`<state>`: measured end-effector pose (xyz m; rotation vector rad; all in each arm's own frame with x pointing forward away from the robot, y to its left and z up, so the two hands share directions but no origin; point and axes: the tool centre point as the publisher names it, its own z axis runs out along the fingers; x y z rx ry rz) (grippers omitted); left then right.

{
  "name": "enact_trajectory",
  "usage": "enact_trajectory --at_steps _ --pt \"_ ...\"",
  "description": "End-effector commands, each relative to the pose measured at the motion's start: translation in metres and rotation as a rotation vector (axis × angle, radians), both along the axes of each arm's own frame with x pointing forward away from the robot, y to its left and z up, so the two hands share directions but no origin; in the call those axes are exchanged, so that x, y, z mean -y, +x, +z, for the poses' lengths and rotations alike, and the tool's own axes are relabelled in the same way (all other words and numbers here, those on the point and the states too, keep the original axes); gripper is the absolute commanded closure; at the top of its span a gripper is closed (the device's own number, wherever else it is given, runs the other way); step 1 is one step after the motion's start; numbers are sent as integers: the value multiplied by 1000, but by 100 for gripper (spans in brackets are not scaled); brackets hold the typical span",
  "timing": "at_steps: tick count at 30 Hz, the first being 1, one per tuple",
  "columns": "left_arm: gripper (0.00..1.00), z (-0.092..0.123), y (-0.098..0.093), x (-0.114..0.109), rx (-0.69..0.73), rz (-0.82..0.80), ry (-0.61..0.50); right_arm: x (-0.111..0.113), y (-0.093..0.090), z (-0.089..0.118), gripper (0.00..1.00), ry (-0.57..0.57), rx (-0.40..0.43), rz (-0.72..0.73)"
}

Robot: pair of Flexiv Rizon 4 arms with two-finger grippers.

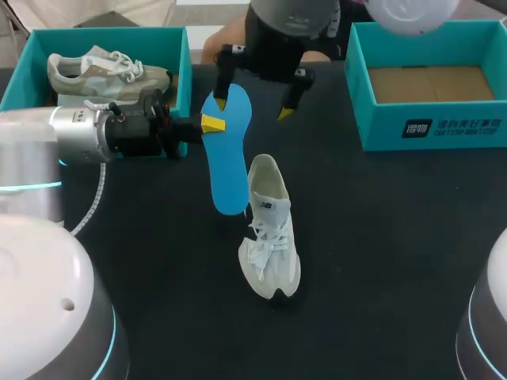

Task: Take the shoe out of the shoebox, open the shoe tongue, remove and reinsert the insole, then place the shoe into the shoebox

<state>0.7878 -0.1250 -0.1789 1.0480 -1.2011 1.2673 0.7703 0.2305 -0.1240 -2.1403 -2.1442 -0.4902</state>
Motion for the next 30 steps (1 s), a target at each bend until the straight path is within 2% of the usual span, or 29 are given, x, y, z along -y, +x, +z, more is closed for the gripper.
enact_trajectory --at_steps 1,13,24,30 --pt "100 0 -1 0 1 3 1 15 -2 -12 0 293 -23 42" --pt "100 0 -1 0 1 3 1 21 -2 -17 0 531 -14 19" --pt "100 0 -1 0 1 3 1 23 -1 -16 0 539 -13 1" --pt "100 0 -1 0 1 3 1 24 4 -22 0 632 -63 72"
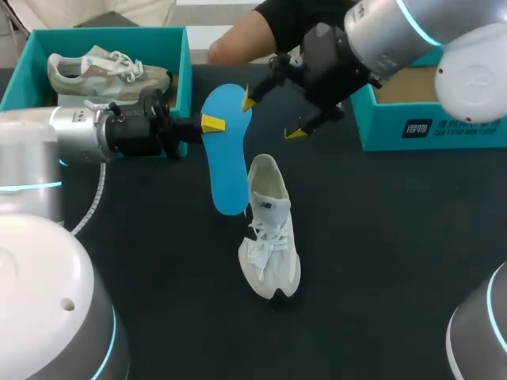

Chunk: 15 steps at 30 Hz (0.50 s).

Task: Take the shoe out of the shoebox, open the shoe tongue, remove and reinsert the insole, then place the shoe into the shoebox

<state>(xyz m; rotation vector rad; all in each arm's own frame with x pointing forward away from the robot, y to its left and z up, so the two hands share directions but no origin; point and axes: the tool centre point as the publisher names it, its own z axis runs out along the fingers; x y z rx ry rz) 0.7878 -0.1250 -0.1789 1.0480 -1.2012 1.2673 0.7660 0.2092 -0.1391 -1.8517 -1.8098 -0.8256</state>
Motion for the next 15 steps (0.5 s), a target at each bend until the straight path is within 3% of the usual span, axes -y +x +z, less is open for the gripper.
enact_trajectory --at_steps 1,7,15 --pt "100 0 -1 0 1 3 1 4 9 -8 0 172 -8 55" --pt "100 0 -1 0 1 3 1 13 14 -12 0 283 10 51" --pt "100 0 -1 0 1 3 1 20 17 -19 0 317 -3 62"
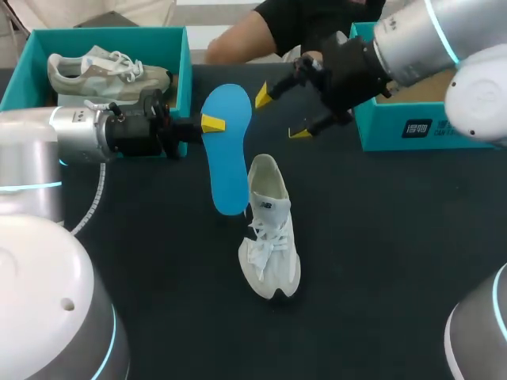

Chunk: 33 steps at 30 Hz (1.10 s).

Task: Take the shoe out of the shoebox, open the shoe tongue, remove and reinsert the insole, then place the shoe into the shoebox

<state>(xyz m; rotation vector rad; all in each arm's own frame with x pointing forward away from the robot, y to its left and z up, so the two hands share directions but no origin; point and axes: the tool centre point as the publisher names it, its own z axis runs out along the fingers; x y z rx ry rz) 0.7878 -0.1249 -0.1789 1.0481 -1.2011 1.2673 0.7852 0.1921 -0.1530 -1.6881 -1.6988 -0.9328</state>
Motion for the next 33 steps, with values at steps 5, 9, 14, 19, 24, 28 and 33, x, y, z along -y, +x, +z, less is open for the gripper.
enact_trajectory --at_steps 5,9,14,19,24,28,33 --pt "100 0 -1 0 1 3 1 4 0 -7 0 146 4 21" --pt "100 0 -1 0 1 3 1 5 2 -9 0 175 9 26" --pt "100 0 -1 0 1 3 1 10 2 -16 0 259 3 35" --pt "100 0 -1 0 1 3 1 15 5 -21 0 334 -2 29" --pt "100 0 -1 0 1 3 1 15 5 -21 0 334 -2 29" --pt "100 0 -1 0 1 3 1 15 5 -21 0 334 -2 29" --pt "100 0 -1 0 1 3 1 15 5 -21 0 334 -2 29"
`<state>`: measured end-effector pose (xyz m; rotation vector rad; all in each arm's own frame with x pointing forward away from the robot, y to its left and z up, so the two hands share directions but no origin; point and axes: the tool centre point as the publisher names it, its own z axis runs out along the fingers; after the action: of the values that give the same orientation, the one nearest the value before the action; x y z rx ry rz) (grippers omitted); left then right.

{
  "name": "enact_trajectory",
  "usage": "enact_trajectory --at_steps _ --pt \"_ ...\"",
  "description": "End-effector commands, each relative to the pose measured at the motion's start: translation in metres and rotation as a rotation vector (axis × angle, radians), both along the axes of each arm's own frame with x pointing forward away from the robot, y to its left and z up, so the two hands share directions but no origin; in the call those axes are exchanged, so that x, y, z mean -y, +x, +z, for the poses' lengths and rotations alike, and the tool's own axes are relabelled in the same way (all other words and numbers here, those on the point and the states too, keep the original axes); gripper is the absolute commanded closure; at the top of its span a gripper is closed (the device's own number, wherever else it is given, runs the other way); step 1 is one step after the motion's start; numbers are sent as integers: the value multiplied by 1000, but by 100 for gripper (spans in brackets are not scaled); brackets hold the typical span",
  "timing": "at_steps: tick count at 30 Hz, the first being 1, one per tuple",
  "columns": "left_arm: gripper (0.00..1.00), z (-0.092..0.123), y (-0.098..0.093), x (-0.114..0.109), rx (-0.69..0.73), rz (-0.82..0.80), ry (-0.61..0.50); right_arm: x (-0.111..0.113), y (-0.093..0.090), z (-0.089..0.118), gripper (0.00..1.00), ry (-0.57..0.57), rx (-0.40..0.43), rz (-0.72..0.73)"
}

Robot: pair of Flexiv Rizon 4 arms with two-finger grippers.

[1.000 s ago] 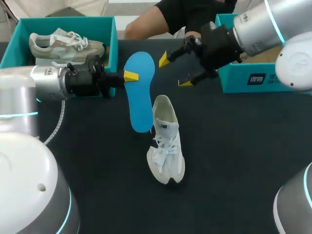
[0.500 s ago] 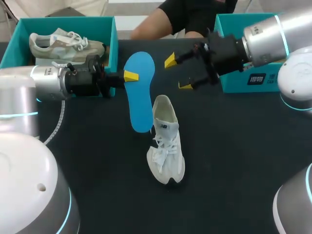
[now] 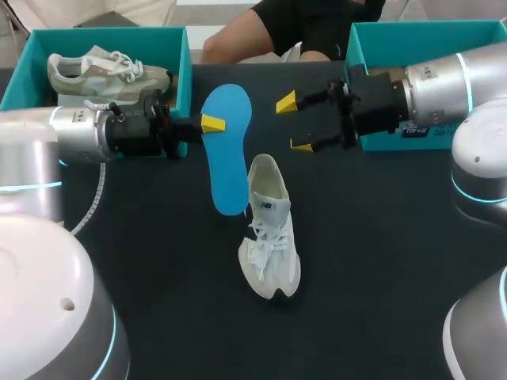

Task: Take the shoe out of the shoebox, open the shoe tongue, remove and reinsert the insole, then place the shoe into the shoebox

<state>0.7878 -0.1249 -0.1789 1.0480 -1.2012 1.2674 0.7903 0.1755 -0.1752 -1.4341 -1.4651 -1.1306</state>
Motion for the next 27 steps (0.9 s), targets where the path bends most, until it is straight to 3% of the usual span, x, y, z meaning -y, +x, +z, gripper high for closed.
enact_trajectory --at_steps 1,21,27 --pt "100 0 -1 0 1 3 1 -2 -1 1 0 -4 -1 -3" --pt "100 0 -1 0 1 3 1 -10 3 10 0 57 37 11" --pt "100 0 -1 0 1 3 1 -9 10 11 0 129 72 57"
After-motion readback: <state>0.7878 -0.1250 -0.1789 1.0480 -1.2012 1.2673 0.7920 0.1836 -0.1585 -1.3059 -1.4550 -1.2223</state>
